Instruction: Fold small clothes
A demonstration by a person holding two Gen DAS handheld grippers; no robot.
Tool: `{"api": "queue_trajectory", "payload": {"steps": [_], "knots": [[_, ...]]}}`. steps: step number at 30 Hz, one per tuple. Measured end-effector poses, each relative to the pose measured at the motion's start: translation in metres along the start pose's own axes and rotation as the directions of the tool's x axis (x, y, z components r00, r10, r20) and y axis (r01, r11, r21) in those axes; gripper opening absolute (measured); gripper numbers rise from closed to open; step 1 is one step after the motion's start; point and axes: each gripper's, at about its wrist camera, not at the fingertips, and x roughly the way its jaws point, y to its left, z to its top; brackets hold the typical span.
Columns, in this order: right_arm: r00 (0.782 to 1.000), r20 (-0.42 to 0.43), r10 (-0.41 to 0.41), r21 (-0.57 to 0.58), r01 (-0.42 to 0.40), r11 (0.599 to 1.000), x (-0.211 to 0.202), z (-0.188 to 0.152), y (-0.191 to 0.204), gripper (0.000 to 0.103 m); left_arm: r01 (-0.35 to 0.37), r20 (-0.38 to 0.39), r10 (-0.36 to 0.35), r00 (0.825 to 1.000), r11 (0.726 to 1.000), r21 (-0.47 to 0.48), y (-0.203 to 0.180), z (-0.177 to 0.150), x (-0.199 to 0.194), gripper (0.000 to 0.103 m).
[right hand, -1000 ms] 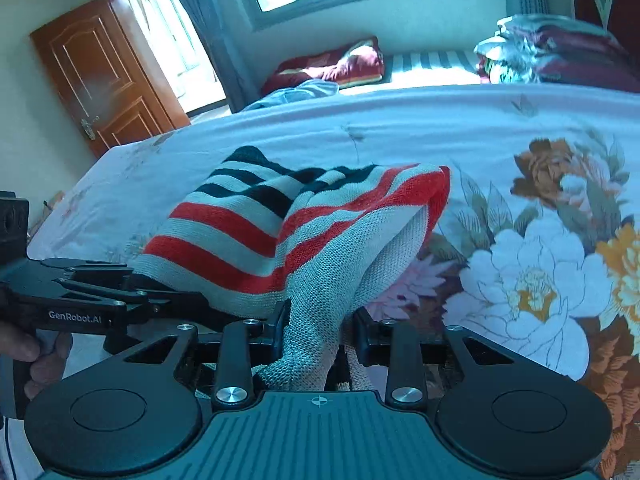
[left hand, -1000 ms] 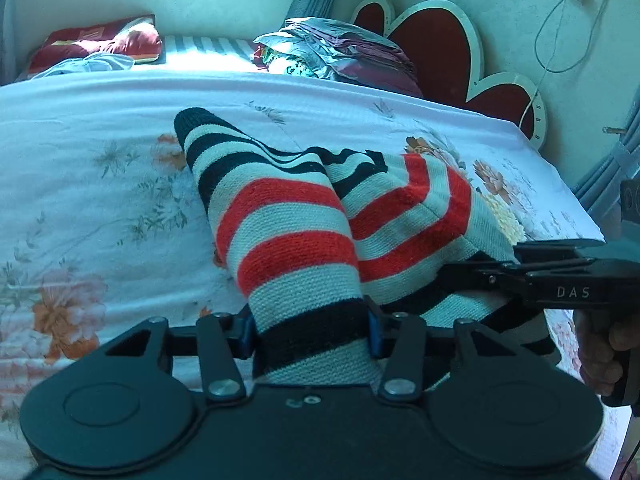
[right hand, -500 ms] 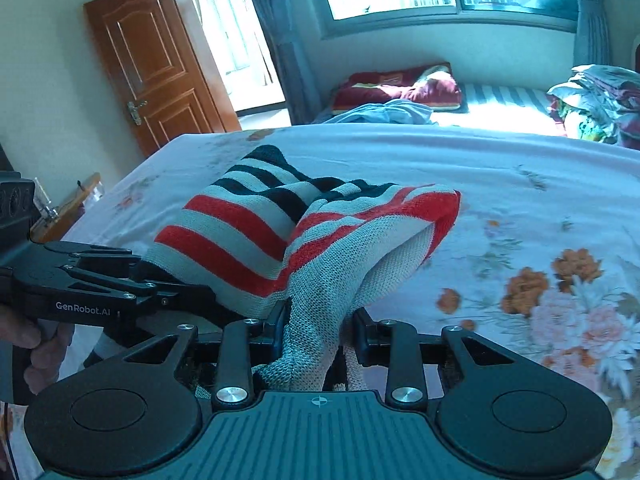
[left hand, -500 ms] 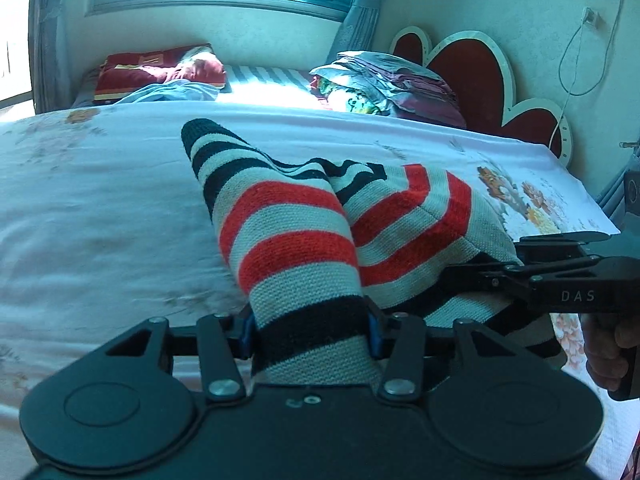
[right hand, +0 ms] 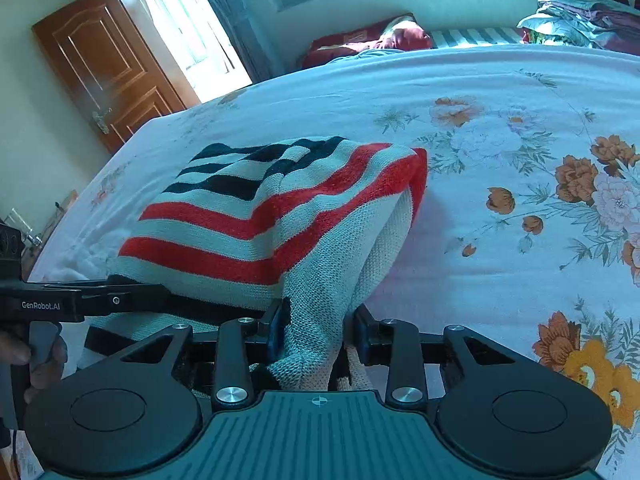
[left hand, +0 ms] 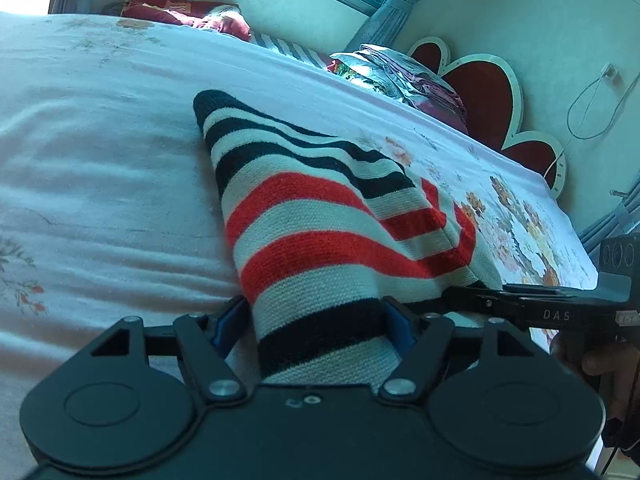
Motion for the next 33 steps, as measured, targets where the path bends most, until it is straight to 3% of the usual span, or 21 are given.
{"api": "queue_trajectory", "payload": {"steps": [1, 3, 6, 8, 9, 12, 13, 15, 17, 18, 24, 28, 31, 32, 33], "knots": [[1.0, -0.01, 0.0, 0.015, 0.0, 1.0, -0.003, 0.002, -0.001, 0.042, -0.003, 0.015, 0.003, 1.0, 1.0, 0.026, 0.0, 0.002, -0.006, 0.073], [0.999, 0.02, -0.04, 0.014, 0.039, 0.999, -0.017, 0.007, -0.002, 0.061, -0.003, 0.062, -0.001, 0.998, 0.999, 0.05, 0.005, 0.006, -0.019, 0.073], [0.991, 0.108, -0.077, 0.029, 0.074, 0.997, -0.034, 0.023, -0.007, 0.061, -0.003, 0.124, 0.003, 0.992, 1.0, -0.004, 0.023, 0.023, -0.026, 0.068], [0.989, 0.127, -0.082, 0.037, 0.078, 0.996, -0.03, 0.039, -0.008, 0.057, 0.02, 0.104, -0.015, 0.994, 0.999, -0.047, 0.032, 0.037, -0.014, 0.066], [0.99, 0.118, -0.079, 0.03, 0.076, 0.997, -0.025, 0.047, -0.006, 0.051, 0.036, 0.083, -0.032, 0.996, 0.998, -0.047, 0.034, 0.043, -0.005, 0.062], [0.992, 0.037, -0.12, -0.02, 0.121, 0.993, 0.002, 0.06, -0.001, 0.05, 0.051, 0.045, -0.051, 0.998, 0.998, -0.02, 0.031, 0.049, 0.016, 0.059], [0.985, -0.006, -0.171, -0.046, 0.17, 0.984, 0.013, 0.058, -0.001, 0.048, 0.037, 0.046, -0.037, 0.998, 0.999, 0.002, 0.028, 0.05, 0.02, 0.059], [0.978, -0.008, -0.208, -0.029, 0.208, 0.978, 0.018, 0.05, -0.007, 0.046, -0.047, 0.07, 0.038, 0.997, 0.99, 0.136, 0.014, 0.048, 0.028, 0.059], [0.965, -0.006, -0.263, -0.017, 0.263, 0.965, 0.016, 0.043, -0.011, 0.036, -0.121, 0.108, 0.093, 0.99, 0.949, 0.291, -0.002, 0.043, 0.034, 0.059], [0.962, 0.003, -0.272, -0.023, 0.272, 0.962, 0.014, 0.038, -0.011, 0.036, -0.138, 0.113, 0.106, 0.988, 0.932, 0.334, -0.008, 0.043, 0.04, 0.059], [0.962, 0.015, -0.271, -0.001, 0.271, 0.963, 0.008, 0.04, -0.011, 0.037, -0.101, 0.074, 0.082, 0.994, 0.942, 0.319, -0.002, 0.053, 0.041, 0.063], [0.956, 0.135, -0.262, -0.045, 0.27, 0.962, -0.021, 0.051, 0.015, 0.037, -0.157, 0.148, 0.122, 0.981, 0.954, 0.254, 0.002, 0.051, 0.003, 0.062], [0.962, 0.161, -0.222, -0.158, 0.247, 0.956, -0.023, 0.053, 0.043, 0.037, -0.12, 0.171, 0.083, 0.982, 0.968, 0.222, -0.004, 0.042, -0.021, 0.056], [0.965, 0.164, -0.205, -0.191, 0.234, 0.953, -0.019, 0.053, 0.052, 0.037, -0.1, 0.169, 0.062, 0.984, 0.969, 0.225, -0.008, 0.04, -0.024, 0.046], [0.967, 0.161, -0.196, -0.225, 0.23, 0.947, -0.013, 0.053, 0.059, 0.037, -0.08, 0.159, 0.043, 0.986, 0.968, 0.236, -0.014, 0.04, -0.022, 0.042]]}}
